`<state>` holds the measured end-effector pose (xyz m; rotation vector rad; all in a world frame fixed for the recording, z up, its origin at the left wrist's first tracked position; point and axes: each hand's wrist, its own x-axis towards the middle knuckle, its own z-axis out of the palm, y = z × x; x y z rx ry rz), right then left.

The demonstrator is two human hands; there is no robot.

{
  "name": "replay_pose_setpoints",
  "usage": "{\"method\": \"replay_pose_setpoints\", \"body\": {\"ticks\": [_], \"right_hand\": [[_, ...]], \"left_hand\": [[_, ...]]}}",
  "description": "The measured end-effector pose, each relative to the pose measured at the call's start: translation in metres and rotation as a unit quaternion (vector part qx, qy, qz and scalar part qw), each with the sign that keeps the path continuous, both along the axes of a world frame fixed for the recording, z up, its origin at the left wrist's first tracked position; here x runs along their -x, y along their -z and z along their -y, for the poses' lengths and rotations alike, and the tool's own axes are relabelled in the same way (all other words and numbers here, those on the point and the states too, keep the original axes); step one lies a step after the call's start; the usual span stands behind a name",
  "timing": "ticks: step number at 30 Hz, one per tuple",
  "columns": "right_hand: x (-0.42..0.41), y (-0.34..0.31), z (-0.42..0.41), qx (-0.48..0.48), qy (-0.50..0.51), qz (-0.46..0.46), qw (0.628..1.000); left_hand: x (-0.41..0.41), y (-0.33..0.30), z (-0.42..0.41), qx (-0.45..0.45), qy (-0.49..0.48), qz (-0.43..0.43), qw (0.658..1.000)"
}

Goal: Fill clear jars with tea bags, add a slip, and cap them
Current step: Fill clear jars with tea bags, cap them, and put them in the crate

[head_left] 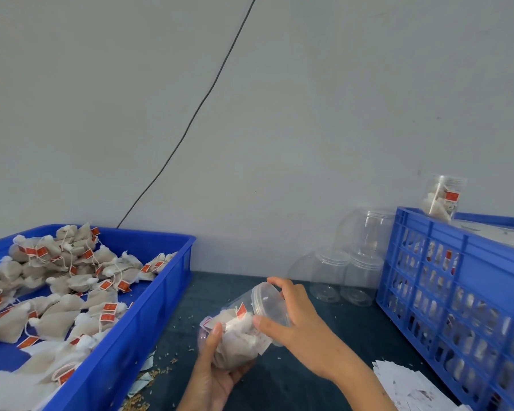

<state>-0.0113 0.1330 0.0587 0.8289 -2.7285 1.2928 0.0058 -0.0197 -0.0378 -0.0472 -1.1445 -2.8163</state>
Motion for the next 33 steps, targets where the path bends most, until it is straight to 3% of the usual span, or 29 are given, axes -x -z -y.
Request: {"method": "replay_pose_setpoints", "body": {"ticks": [4,7,10,18,24,27,30,33], "right_hand": [[-0.003,0.001,0.002,0.002,-0.016,-0.036,0.999],[-0.008,0.000,0.006,-0.034,-0.011,-0.120,0.992],[-0.009,0.004,0.010,-0.060,0.025,-0.175,0.982],[-0.006,0.017,0.021,-0.031,0.091,-0.125,0.988],[-0.004,0.015,0.020,-0.005,0.096,-0.101,0.990],[-0.005,0.011,0.016,-0.008,0.048,-0.119,0.992],[-0.006,0.007,0.009,-0.070,-0.031,-0.184,0.980],[-0.004,0.007,0.004,-0.115,-0.028,-0.234,0.965]], "left_hand": [[-0.001,0.004,0.000,-0.008,0.065,-0.003,0.998],[-0.001,0.007,0.001,0.001,0.126,0.000,0.992],[0.001,0.007,0.003,0.037,0.122,0.005,0.992],[0.009,0.008,0.001,0.050,0.028,0.003,0.998],[0.002,0.003,-0.002,0.072,0.028,0.018,0.997],[0.001,0.004,-0.001,0.035,0.080,0.003,0.996],[-0.002,0.003,0.001,-0.037,0.127,-0.006,0.991],[-0.002,0.000,0.002,-0.066,0.144,-0.006,0.987]]}}
